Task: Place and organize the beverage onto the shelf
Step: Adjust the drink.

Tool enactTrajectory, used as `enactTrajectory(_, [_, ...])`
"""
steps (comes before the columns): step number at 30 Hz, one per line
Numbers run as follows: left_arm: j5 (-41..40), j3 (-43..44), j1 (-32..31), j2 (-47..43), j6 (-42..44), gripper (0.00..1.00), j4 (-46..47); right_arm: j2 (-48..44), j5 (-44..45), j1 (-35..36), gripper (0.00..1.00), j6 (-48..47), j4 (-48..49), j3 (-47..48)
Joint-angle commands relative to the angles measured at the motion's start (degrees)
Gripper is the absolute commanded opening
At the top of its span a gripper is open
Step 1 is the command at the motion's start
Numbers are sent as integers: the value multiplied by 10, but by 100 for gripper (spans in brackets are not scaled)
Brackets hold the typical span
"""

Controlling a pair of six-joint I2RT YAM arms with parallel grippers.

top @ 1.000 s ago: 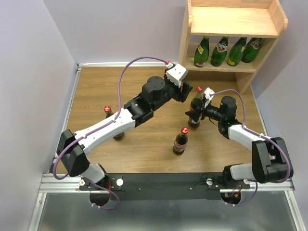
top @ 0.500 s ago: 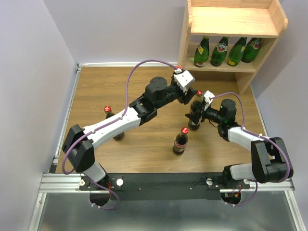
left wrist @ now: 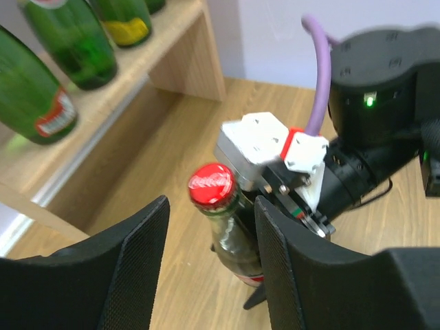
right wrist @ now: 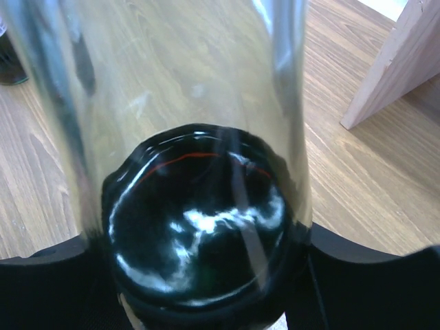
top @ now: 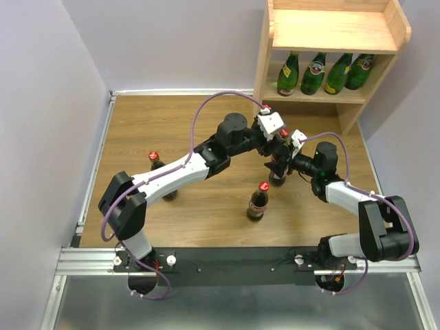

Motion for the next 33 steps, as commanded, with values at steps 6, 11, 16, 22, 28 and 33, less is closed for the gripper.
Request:
enactTrajectory(6, [47, 32, 1, 43, -6, 58, -20, -9, -26, -4, 2, 0, 103, 12])
enactTrajectory(11, [53, 45, 1, 59, -14, 50, -15, -9, -26, -6, 6, 0, 103, 13])
enactTrajectory(16, [63, 54, 1, 70, -21, 44, -10, -9, -25, -6, 11, 2, 103, 13])
enactTrajectory(22, [81, 60, 1, 79, -30, 41, -3, -7, -26, -8, 14, 5, 104, 15])
enactTrajectory(28, [88, 62, 1, 89, -32, 48, 0, -3, -33, -10, 17, 16, 104, 17])
enactTrajectory(33, [89, 63, 1, 98, -24, 49, 0, 10, -48, -13, 25, 31, 104, 21])
